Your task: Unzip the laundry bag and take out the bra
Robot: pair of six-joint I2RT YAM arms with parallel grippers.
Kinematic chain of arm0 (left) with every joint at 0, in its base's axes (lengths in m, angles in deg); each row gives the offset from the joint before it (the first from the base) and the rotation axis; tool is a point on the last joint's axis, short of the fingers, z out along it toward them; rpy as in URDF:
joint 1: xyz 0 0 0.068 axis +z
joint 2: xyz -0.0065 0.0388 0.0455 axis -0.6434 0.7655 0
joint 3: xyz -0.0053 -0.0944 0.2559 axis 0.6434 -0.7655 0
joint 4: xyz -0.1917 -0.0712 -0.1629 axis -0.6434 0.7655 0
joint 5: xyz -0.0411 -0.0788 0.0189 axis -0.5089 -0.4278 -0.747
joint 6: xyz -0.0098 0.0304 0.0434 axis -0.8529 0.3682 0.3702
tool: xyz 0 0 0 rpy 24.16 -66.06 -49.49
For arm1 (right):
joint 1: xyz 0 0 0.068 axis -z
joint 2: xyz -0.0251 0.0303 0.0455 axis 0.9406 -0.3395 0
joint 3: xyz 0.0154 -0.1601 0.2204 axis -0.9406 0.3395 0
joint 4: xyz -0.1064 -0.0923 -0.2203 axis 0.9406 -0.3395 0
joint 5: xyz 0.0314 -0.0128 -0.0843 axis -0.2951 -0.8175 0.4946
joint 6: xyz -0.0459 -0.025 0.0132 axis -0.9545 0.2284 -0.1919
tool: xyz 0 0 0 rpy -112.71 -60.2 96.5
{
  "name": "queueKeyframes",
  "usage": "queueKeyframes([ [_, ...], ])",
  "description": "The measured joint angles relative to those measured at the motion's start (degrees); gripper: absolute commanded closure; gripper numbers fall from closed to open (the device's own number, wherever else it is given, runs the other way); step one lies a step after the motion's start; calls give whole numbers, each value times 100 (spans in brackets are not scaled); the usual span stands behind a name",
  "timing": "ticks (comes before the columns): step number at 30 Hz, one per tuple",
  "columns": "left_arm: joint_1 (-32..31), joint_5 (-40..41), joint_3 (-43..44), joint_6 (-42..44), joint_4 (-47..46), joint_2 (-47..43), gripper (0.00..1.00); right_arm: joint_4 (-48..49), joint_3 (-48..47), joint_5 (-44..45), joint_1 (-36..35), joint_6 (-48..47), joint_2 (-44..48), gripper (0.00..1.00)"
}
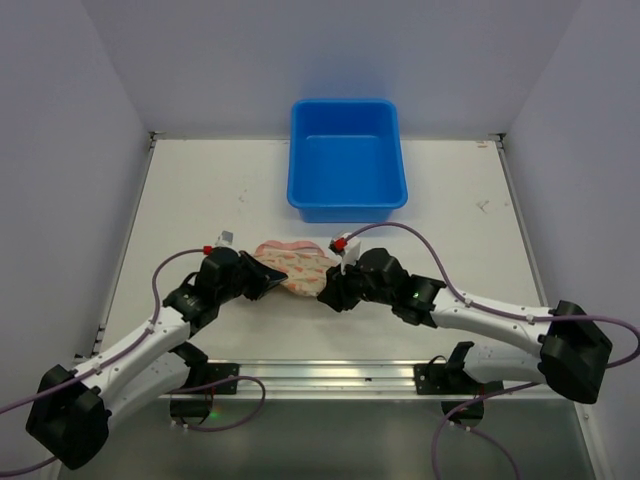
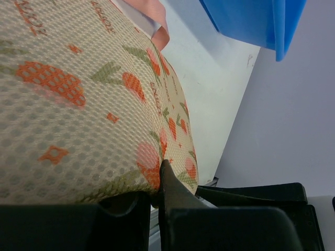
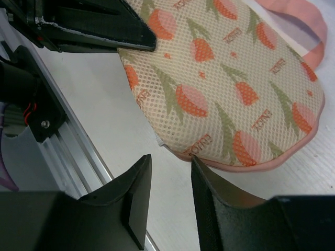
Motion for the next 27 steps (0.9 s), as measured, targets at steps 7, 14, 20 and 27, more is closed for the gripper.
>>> queueKeyframes([
  [7, 0, -2, 37, 0, -9, 96, 94, 70, -50, -262, 0, 129, -269, 56],
  [14, 0, 0, 94, 17, 7, 96, 93, 162, -127, -271, 0, 179, -538, 52],
  [20, 50, 44, 107, 452, -50, 341, 87, 83, -267, -229, 11, 177, -654, 50],
  [27, 640, 44, -227, 1419, -278, 787, 45, -260, -291, -72, 48, 212, -428, 48],
])
